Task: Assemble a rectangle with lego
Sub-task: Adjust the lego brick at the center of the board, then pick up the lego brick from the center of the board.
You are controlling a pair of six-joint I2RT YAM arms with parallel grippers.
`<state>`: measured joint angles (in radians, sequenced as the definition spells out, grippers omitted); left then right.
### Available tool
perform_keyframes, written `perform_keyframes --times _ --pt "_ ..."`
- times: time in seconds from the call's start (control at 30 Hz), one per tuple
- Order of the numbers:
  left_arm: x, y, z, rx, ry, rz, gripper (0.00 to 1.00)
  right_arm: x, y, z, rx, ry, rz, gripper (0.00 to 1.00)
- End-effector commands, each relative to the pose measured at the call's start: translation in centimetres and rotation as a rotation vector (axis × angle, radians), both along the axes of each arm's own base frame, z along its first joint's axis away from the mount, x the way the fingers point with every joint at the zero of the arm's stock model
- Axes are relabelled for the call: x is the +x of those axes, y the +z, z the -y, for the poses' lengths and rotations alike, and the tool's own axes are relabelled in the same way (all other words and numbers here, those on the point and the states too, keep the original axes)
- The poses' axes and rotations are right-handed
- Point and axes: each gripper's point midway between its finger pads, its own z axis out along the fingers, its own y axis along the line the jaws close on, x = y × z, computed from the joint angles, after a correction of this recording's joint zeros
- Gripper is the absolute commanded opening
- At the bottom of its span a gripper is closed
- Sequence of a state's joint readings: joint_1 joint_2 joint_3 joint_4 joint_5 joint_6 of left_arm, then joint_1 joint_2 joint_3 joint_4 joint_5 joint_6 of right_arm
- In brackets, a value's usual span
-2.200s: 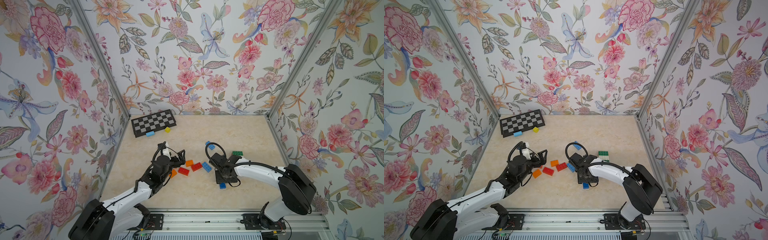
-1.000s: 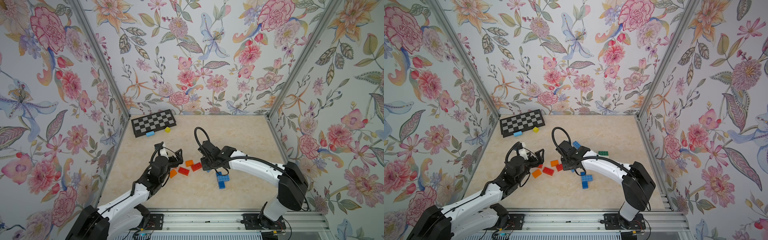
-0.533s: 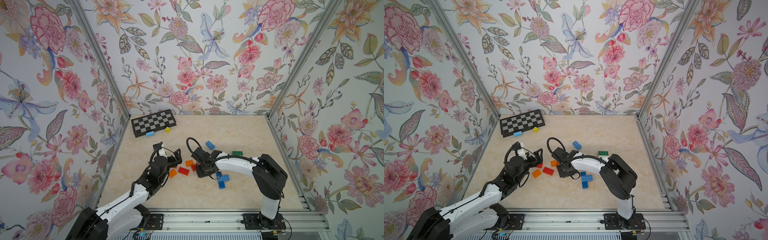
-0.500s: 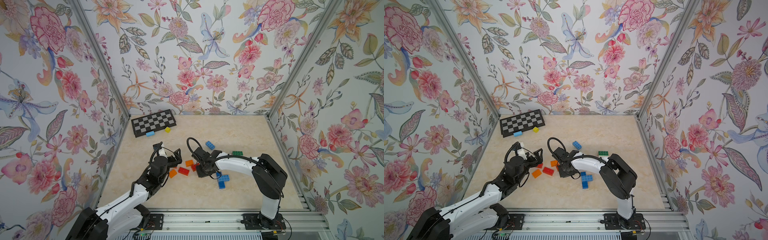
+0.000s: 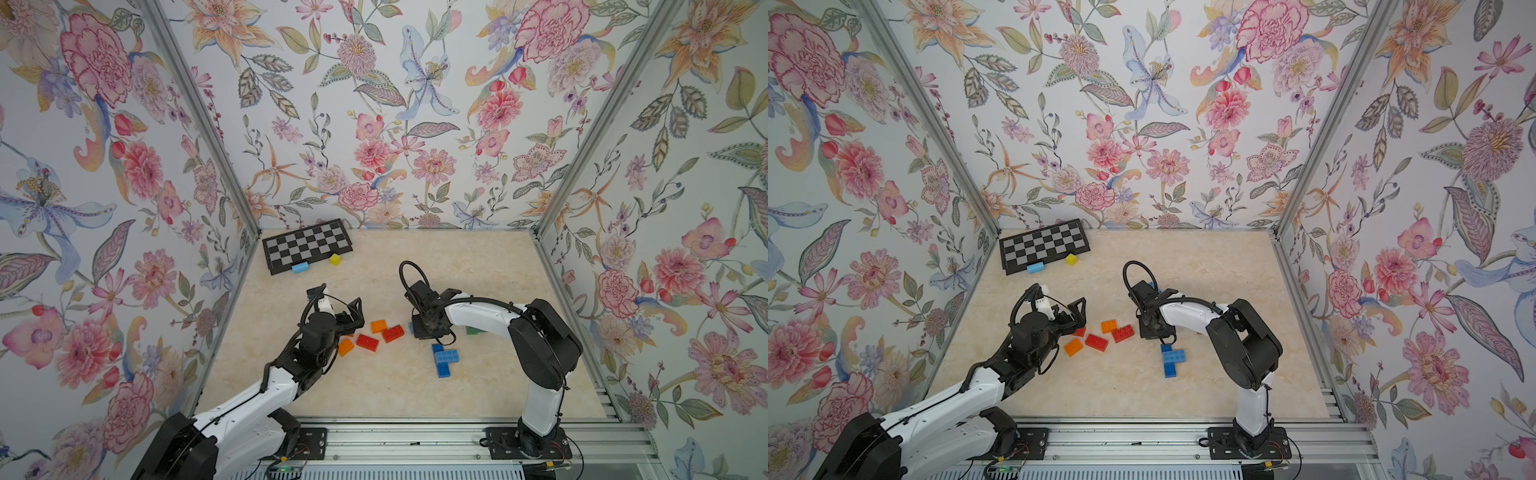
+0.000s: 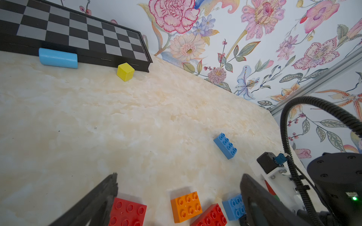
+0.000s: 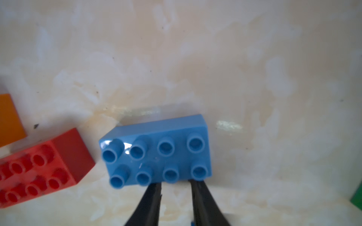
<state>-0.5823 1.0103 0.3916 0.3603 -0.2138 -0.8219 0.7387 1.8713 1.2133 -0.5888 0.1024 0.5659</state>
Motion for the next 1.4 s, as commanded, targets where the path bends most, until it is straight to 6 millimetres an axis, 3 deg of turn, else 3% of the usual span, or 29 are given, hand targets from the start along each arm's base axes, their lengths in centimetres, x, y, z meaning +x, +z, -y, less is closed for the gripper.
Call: perform_keyframes --times 0.0,0.17,0.3,0.4,0.5,0.67,1.13,1.23,1.37 --pt "0.4 0.4 -0.2 0.011 0.003 0.014 0.99 0.8 3.4 0.1 0.029 0.006 0.087 0.41" --pt "0.4 0.4 -0.1 0.009 -0.001 0.015 0.99 0.6 4.5 -0.3 0.043 0.064 0.108 0.68" --pt "0.4 0.4 -0.2 0.011 0.000 0.015 0.99 0.7 3.8 -0.6 0.033 0.098 0.090 0.88" --pt "0.4 0.4 -0.1 0.012 0.001 0.015 0.99 1.0 3.0 -0.9 0.014 0.104 0.083 0.97" --pt "0.5 0.2 -0.1 0.015 -0.001 0.012 0.99 1.5 2.5 -1.4 -0.003 0.116 0.085 1.00" --pt "0.4 0.1 -0.2 0.018 0.001 0.009 0.99 2.4 1.5 -1.7 -0.023 0.117 0.076 0.99" --pt "0.4 -0.2 -0.2 0.015 -0.001 0.005 0.99 3.3 0.2 -1.1 -0.038 0.087 0.051 0.81" --pt "0.3 -0.2 -0.2 0.013 -0.002 0.005 0.99 3.4 0.2 -1.2 -0.037 0.086 0.053 0.76" --pt "0.3 -0.3 -0.3 0.012 -0.001 0.003 0.99 3.4 0.3 -1.2 -0.031 0.083 0.053 0.56"
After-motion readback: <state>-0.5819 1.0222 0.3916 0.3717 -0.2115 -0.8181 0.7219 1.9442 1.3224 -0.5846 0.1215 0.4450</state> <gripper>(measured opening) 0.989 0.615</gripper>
